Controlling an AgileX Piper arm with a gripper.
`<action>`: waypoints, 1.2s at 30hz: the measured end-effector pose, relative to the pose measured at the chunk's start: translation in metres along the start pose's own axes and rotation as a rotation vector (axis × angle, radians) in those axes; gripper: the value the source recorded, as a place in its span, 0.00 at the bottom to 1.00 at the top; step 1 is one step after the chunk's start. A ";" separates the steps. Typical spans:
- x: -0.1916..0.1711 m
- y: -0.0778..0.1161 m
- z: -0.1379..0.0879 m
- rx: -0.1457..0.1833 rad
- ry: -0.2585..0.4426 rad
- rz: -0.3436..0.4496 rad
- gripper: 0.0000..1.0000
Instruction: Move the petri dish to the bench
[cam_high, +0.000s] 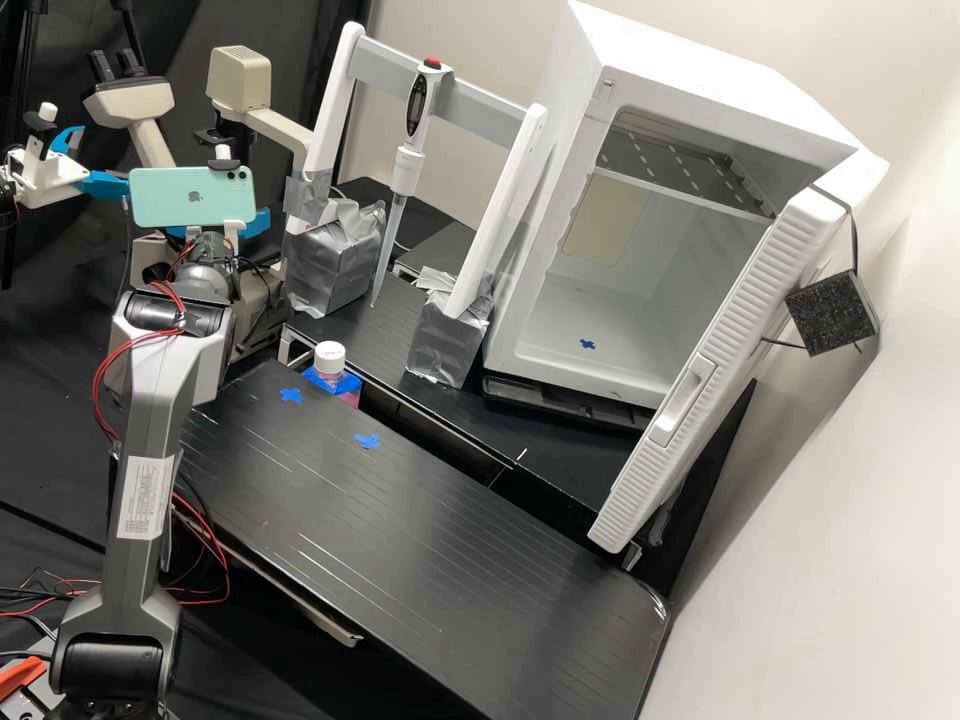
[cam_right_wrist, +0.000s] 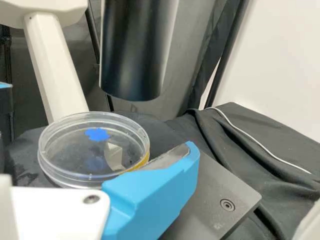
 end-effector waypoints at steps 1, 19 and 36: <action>0.000 0.000 0.000 0.005 -0.002 -0.001 1.00; 0.000 -0.001 0.002 0.085 -0.007 -0.027 0.00; 0.000 0.000 0.001 0.096 -0.006 -0.030 0.00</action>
